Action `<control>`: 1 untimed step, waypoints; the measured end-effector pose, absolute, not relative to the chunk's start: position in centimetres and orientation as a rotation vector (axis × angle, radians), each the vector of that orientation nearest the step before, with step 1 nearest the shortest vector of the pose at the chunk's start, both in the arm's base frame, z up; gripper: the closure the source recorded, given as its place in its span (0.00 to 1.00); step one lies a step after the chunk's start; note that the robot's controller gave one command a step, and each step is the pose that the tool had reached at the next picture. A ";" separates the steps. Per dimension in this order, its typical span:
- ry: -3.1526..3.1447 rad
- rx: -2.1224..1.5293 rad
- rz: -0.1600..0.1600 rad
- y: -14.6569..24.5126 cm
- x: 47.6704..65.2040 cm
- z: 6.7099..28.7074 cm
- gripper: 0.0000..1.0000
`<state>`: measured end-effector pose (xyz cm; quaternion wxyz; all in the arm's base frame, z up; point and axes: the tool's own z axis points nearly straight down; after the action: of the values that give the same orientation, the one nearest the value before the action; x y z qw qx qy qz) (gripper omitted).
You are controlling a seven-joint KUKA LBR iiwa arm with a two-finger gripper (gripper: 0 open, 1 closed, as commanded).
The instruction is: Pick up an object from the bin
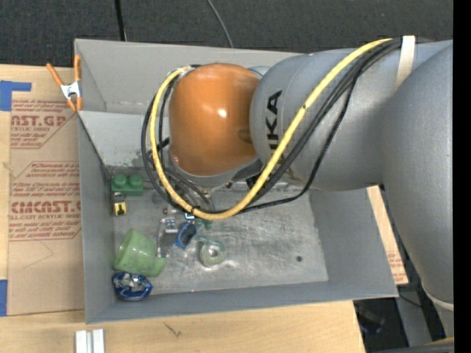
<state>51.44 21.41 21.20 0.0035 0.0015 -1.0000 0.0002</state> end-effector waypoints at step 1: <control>-3.120 0.304 0.002 14.4 50.8 10.9 0.00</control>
Offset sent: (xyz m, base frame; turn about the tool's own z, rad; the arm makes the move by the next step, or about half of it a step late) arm -0.0043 -0.0688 -0.0989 -0.1932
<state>50.84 14.36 10.93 0.0034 0.0970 -0.9953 0.0005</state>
